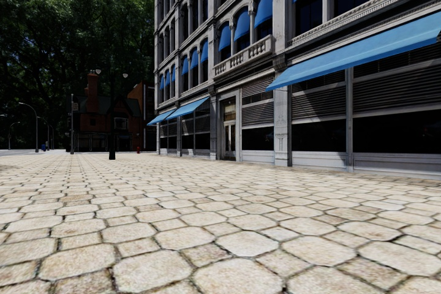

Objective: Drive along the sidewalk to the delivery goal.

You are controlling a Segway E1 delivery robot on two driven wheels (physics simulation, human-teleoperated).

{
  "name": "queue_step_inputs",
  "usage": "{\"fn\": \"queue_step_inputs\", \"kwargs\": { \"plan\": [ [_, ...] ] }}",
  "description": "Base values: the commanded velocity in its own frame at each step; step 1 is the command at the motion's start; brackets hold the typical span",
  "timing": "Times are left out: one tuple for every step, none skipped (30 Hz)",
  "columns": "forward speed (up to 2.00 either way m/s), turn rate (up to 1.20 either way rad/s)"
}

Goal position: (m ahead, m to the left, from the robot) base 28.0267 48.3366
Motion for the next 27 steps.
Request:
{"fn": "queue_step_inputs", "kwargs": {
  "plan": [
    [0.00,0.00],
    [0.00,0.00],
    [0.00,0.00],
    [0.00,0.00],
    [0.00,0.00],
    [0.00,0.00],
    [0.00,0.00],
    [0.00,0.00],
    [0.00,0.00],
    [0.00,0.00],
    [0.00,0.00],
    [0.00,0.00],
    [0.00,0.00],
    [0.00,0.00],
    [0.00,0.00],
    [0.00,0.00],
    [0.00,0.00],
    [0.00,0.00],
    [0.00,0.00],
    [0.00,0.00],
    [0.00,0.00],
    [0.00,0.00],
    [0.00,0.00],
    [0.00,0.00],
    [0.00,0.00],
    [0.00,0.00],
    [0.00,0.00]
  ]
}}
